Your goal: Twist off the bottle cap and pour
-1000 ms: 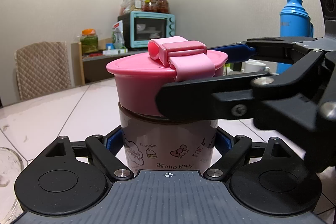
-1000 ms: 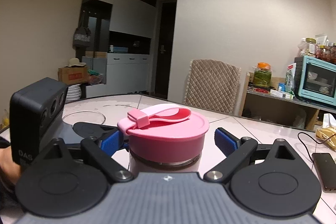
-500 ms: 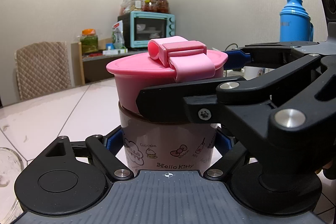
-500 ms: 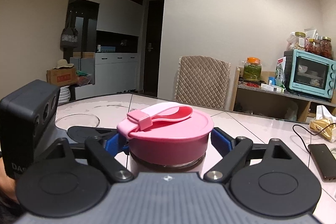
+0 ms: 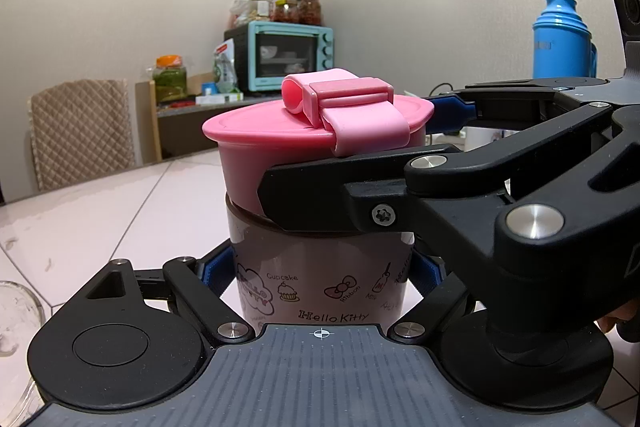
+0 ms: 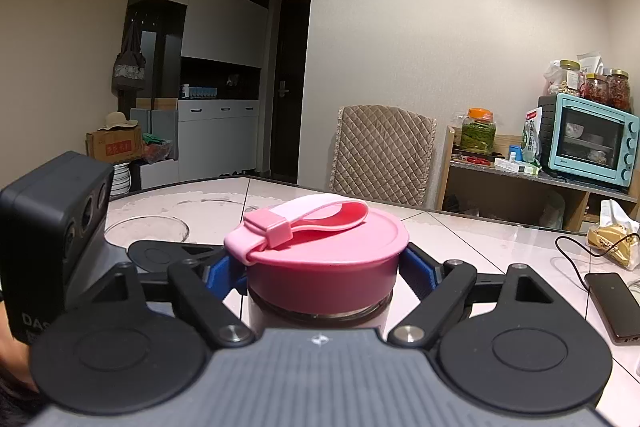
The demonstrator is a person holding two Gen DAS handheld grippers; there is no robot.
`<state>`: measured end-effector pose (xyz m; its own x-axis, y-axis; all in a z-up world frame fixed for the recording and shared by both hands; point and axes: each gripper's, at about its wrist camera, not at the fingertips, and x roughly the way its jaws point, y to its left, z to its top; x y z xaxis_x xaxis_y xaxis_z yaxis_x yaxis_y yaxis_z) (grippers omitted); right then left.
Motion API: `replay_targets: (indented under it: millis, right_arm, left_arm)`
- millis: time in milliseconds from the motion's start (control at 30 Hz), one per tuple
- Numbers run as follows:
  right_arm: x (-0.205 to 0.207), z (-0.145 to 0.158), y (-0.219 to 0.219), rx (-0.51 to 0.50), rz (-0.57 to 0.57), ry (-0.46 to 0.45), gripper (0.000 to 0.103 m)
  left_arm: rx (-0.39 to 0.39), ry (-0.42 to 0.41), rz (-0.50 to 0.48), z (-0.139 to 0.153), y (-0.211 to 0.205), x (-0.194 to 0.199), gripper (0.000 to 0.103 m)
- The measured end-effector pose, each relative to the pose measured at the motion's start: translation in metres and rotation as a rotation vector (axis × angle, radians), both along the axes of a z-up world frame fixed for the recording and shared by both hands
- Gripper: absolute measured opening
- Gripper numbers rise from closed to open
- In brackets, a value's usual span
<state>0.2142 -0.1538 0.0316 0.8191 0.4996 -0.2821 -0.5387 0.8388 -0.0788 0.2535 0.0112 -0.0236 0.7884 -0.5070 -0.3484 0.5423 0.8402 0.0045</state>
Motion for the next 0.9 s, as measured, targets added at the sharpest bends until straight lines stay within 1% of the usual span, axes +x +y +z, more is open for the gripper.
replay_targets:
  millis: [200, 500, 767, 900]
  right_arm:
    - [0.001, -0.003, -0.004, -0.006, 0.037, -0.017, 0.084]
    - [0.010, -0.001, -0.019, 0.003, 0.149, -0.010, 0.084]
    - [0.019, -0.001, -0.033, 0.011, 0.261, -0.028, 0.083]
    - [0.019, 0.001, -0.035, 0.012, 0.268, -0.022, 0.083]
  left_arm:
    - [0.005, -0.002, 0.002, 0.000, 0.000, 0.000, 0.090]
    - [0.005, -0.003, 0.003, 0.000, 0.000, -0.001, 0.090]
    - [0.008, -0.009, 0.005, 0.000, -0.002, -0.002, 0.090]
    - [0.011, -0.012, 0.009, 0.000, -0.005, -0.003, 0.090]
